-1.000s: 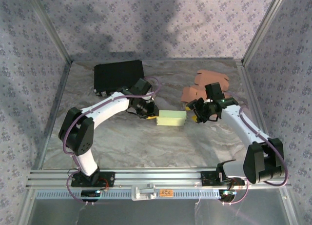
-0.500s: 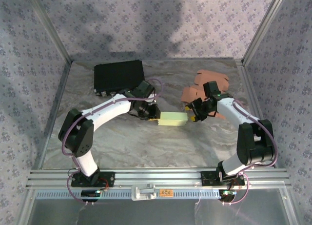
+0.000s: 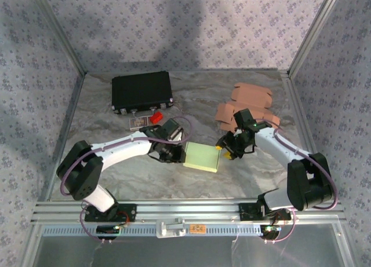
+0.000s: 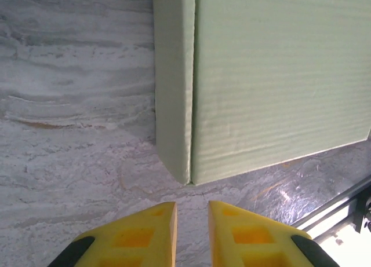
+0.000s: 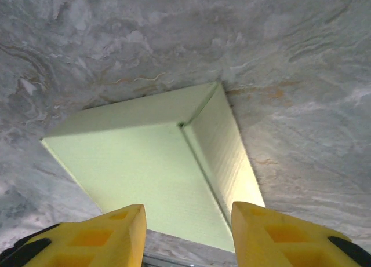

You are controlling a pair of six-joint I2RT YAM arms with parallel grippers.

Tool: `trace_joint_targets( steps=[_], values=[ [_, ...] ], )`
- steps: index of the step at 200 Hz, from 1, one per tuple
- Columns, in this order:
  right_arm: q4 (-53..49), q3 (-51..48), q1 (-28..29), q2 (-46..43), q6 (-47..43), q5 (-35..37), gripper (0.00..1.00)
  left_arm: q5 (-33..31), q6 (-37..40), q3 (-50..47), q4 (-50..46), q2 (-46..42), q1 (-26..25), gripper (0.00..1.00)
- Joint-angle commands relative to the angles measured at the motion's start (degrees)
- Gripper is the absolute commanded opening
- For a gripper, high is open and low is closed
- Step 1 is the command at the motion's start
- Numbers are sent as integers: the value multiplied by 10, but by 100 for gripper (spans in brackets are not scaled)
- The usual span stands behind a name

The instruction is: Fold the paper box

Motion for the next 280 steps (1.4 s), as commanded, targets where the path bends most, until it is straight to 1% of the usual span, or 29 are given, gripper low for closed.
trace_joint_targets(
  steps=[1, 24, 45, 63, 84, 101, 121, 127, 139, 162, 201, 215, 228, 241, 249, 257, 268, 280],
  values=[
    [-21, 19, 5, -1, -71, 39, 48, -8, -12, 24, 20, -16, -1, 23],
    [-38, 37, 24, 16, -123, 60, 49, -23, -11, 64, -3, -32, 4, 27],
    [-28, 23, 50, 27, -142, 63, 50, -25, -16, 80, -7, -57, 21, 31],
    [0, 10, 67, 39, -151, 58, 50, -21, -25, 70, 8, -91, 44, 33],
    [0, 15, 81, 70, -166, 66, 48, -33, -18, 50, 21, -148, 68, 33],
    [11, 25, 101, 92, -171, 62, 47, -55, -1, 35, 10, -196, 80, 34],
    [20, 50, 136, 128, -165, 54, 46, -74, 9, 23, -14, -248, 98, 35],
    [40, 61, 149, 142, -159, 53, 45, -80, 10, 20, -23, -263, 102, 35],
    [50, 95, 175, 180, -146, 53, 44, -94, 8, 12, -41, -294, 108, 35],
    [58, 193, 224, 267, -116, 51, 41, -119, -2, -1, -71, -355, 112, 35],
    [53, 440, 302, 441, -36, 38, 40, -158, -18, -9, -145, -456, 113, 35],
    [26, 559, 328, 517, -31, 27, 39, -165, -23, -13, -170, -488, 113, 35],
    [-30, 670, 348, 580, -40, 32, 39, -167, -26, -15, -191, -514, 113, 36],
    [-71, 748, 358, 623, -50, 44, 38, -169, -24, -15, -207, -533, 114, 36],
    [-80, 763, 360, 629, -49, 53, 38, -171, -18, -11, -216, -541, 114, 36],
    [-72, 749, 360, 614, -52, 68, 38, -172, -7, -4, -223, -543, 114, 36],
    [-48, 707, 357, 575, -63, 96, 39, -172, 10, 10, -230, -539, 114, 37],
    [-26, 652, 349, 511, -83, 131, 41, -168, 35, 27, -227, -525, 114, 38]
  ],
)
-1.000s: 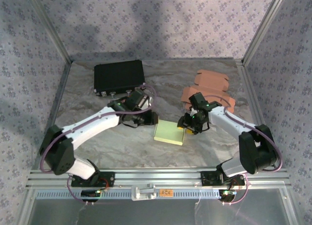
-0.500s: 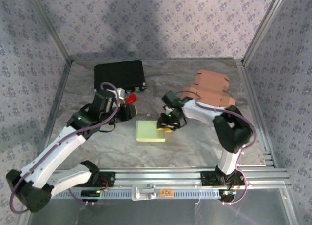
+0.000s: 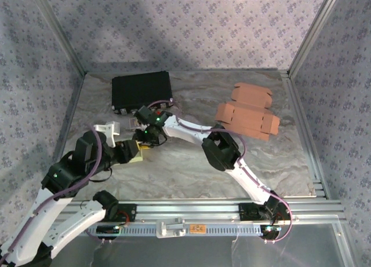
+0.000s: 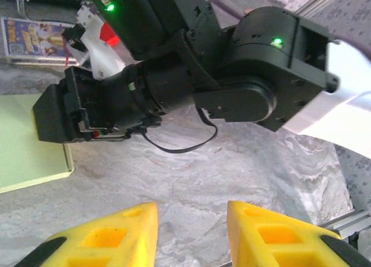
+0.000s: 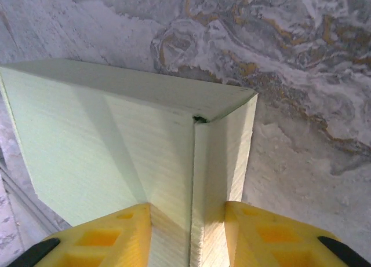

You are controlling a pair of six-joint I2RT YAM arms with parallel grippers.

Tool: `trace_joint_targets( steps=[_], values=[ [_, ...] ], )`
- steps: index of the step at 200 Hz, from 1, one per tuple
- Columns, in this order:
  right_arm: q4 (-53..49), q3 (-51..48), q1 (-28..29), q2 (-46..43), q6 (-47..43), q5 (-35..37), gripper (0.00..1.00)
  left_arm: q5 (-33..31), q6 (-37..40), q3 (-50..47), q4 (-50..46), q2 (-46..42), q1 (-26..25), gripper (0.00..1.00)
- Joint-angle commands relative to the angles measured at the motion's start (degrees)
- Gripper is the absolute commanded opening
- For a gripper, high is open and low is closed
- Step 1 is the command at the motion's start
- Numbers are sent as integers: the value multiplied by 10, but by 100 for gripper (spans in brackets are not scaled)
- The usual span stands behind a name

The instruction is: Fold the paper box

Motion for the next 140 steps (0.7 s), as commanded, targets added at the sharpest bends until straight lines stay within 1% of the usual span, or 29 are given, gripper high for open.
trace_joint_targets(
  steps=[1, 9, 16, 20, 25, 34, 38, 43, 52, 60, 66, 73, 84, 102, 118, 127, 140],
  values=[
    [-33, -70, -18, -92, -28, 81, 41, -6, 45, 39, -24, 20, 3, 38],
    [-18, -110, -28, -137, -42, 102, 42, 0, 63, 48, -13, 31, 3, 41],
    [-9, -146, -39, -182, -53, 121, 43, 5, 76, 53, 7, 40, 4, 48],
    [-4, -164, -48, -205, -61, 128, 44, 7, 85, 52, 22, 45, 3, 55],
    [-1, -188, -61, -234, -68, 137, 44, 9, 90, 47, 49, 47, 3, 68],
    [-1, -227, -90, -278, -78, 147, 44, 3, 78, 23, 108, 45, 4, 87],
    [-2, -245, -102, -299, -82, 149, 44, -5, 66, 11, 138, 43, 5, 94],
    [-5, -265, -127, -319, -84, 150, 44, -20, 44, -11, 173, 38, 6, 99],
    [-14, -300, -169, -349, -87, 144, 44, -36, -1, -55, 240, 29, 13, 100],
    [-11, -332, -214, -370, -89, 122, 44, -27, -36, -98, 306, 28, 23, 99],
    [-2, -351, -245, -384, -90, 98, 45, -14, -61, -117, 345, 39, 33, 96],
    [-4, -361, -276, -388, -94, 79, 45, -3, -87, -129, 367, 60, 41, 93],
    [-36, -348, -310, -382, -115, 81, 44, 13, -105, -122, 367, 107, 43, 87],
    [-74, -331, -364, -370, -138, 91, 43, 64, -94, -79, 355, 192, 39, 78],
    [-82, -336, -432, -354, -128, 90, 43, 99, -93, -32, 325, 270, 31, 77],
    [-81, -340, -468, -344, -122, 85, 43, 125, -98, -18, 330, 309, 28, 74],
    [-71, -344, -515, -324, -112, 70, 43, 139, -125, -7, 345, 355, 19, 72]
  ],
)
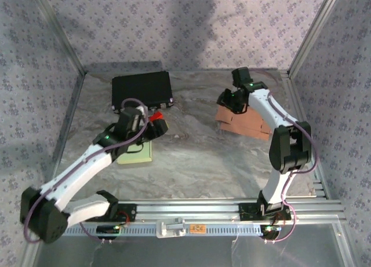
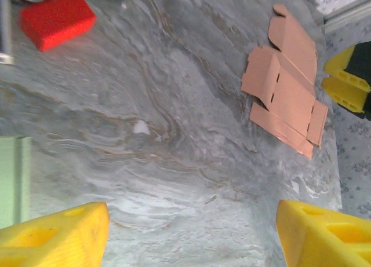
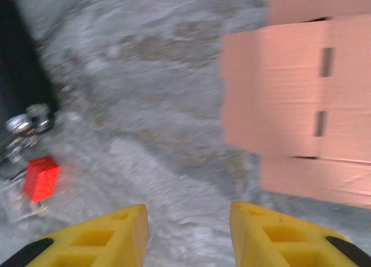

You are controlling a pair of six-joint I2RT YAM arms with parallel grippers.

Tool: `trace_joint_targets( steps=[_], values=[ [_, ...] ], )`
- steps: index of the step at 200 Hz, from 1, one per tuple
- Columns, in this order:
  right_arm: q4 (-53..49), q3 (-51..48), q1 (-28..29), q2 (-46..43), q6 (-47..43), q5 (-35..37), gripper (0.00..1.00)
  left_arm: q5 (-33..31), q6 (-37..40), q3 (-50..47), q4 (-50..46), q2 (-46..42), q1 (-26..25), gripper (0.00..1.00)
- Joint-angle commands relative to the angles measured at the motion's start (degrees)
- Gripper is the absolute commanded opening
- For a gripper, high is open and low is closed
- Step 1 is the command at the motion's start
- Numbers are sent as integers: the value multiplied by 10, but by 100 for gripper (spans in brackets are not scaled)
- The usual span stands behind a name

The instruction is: Fold the paper box

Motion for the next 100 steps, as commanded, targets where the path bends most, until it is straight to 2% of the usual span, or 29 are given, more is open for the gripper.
trace_joint_targets(
  steps=[1, 25, 51, 73, 100],
  values=[
    [-30, -11, -80, 33, -2, -21, 43, 68, -42, 42, 40, 57, -13, 72],
    [-26, 0, -132, 85, 0, -54, 43, 72, -108, 40, 122, 120, -41, 70],
    [-62, 28, -137, 158, -10, -70, 42, 66, -143, 59, 169, 180, -66, 71],
    [-71, 20, -113, 188, -10, -96, 41, 70, -159, 75, 183, 217, -73, 71],
    [-52, -29, -43, 165, 0, -116, 41, 49, -207, 53, 201, 228, -73, 71]
  ],
)
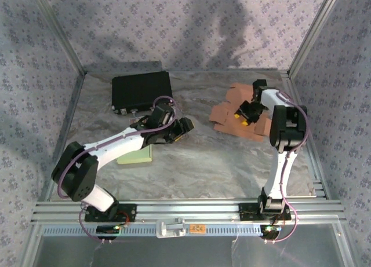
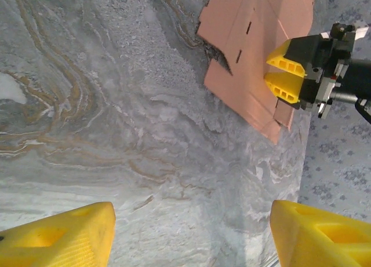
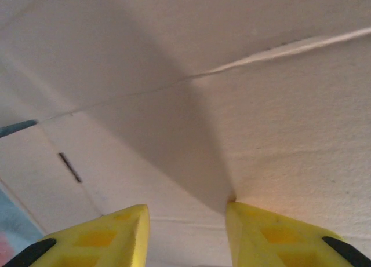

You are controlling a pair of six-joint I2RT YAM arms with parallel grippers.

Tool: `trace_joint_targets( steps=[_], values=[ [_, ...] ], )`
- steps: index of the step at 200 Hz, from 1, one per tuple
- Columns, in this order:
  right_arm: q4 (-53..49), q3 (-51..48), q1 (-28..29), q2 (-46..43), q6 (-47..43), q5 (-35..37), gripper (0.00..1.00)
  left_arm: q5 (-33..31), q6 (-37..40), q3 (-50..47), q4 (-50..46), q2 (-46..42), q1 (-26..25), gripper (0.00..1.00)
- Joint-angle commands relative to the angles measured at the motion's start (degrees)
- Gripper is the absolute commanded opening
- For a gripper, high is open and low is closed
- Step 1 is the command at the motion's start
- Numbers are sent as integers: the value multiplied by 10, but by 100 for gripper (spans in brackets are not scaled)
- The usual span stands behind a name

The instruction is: Fold the paper box

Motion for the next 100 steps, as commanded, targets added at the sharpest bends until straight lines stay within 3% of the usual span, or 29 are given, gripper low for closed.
trace_joint_targets(
  steps=[1, 56, 100],
  values=[
    [-19, -45, 70, -3, 1, -40, 41, -12, -57, 0, 44, 2, 0, 71],
    [76, -160, 215, -98, 141, -79, 40, -61, -170, -121, 99, -35, 0, 69],
    [72, -144, 238, -163, 131, -50, 41, -107, -243, -195, 112, -80, -5, 64]
  ],
)
